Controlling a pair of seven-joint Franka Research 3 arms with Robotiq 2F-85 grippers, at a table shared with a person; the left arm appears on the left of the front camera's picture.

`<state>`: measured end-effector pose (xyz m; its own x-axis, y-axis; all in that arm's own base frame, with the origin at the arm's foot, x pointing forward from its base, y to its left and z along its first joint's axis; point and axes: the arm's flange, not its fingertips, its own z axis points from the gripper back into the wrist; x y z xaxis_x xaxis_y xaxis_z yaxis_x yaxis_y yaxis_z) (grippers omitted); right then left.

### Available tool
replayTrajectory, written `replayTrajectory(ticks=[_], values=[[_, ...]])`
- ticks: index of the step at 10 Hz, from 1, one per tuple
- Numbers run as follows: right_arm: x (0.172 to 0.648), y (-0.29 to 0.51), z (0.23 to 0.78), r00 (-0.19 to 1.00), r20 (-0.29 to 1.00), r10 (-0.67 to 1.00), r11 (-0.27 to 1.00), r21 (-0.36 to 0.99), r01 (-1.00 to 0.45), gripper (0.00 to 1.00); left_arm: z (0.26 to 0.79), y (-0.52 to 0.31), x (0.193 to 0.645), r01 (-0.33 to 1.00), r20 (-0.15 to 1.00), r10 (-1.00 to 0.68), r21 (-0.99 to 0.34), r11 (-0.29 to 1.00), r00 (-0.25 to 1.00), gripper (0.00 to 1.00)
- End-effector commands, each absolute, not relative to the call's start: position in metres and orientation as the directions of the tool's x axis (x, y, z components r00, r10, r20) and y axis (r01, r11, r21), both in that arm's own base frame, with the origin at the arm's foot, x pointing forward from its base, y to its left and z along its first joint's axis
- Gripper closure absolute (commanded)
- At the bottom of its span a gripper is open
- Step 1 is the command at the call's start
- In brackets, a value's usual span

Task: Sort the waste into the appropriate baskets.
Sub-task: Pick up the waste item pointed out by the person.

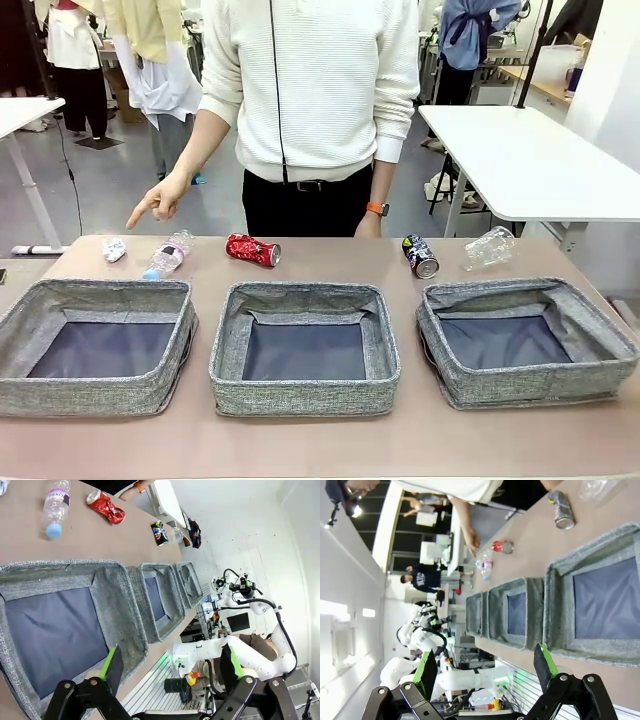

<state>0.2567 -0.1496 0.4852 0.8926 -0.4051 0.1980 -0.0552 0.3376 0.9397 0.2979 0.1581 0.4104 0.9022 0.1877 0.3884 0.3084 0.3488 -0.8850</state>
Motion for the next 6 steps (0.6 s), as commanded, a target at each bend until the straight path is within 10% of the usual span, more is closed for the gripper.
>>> replayTrajectory(ticks=[1, 4, 6], values=[[0.261, -0.151, 0.488, 0.888, 0.226, -0.401, 0.336, 0.938, -0.087, 0.0, 0.41, 0.158, 0.298, 0.308, 0.388, 0.188, -0.885, 0.349, 0.902, 0.0], [0.261, -0.151, 0.488, 0.888, 0.226, -0.401, 0.336, 0.938, -0.087, 0.0, 0.455, 0.135, 0.424, 0.081, 0.369, 0.121, -0.487, 0.87, 0.921, 0.0], [0.261, -0.151, 0.488, 0.888, 0.226, -0.401, 0.336, 0.938, -0.087, 0.0, 0.46, 0.115, 0.502, 0.053, 0.238, 0.017, -0.286, 0.957, 0.971, 0.0]])
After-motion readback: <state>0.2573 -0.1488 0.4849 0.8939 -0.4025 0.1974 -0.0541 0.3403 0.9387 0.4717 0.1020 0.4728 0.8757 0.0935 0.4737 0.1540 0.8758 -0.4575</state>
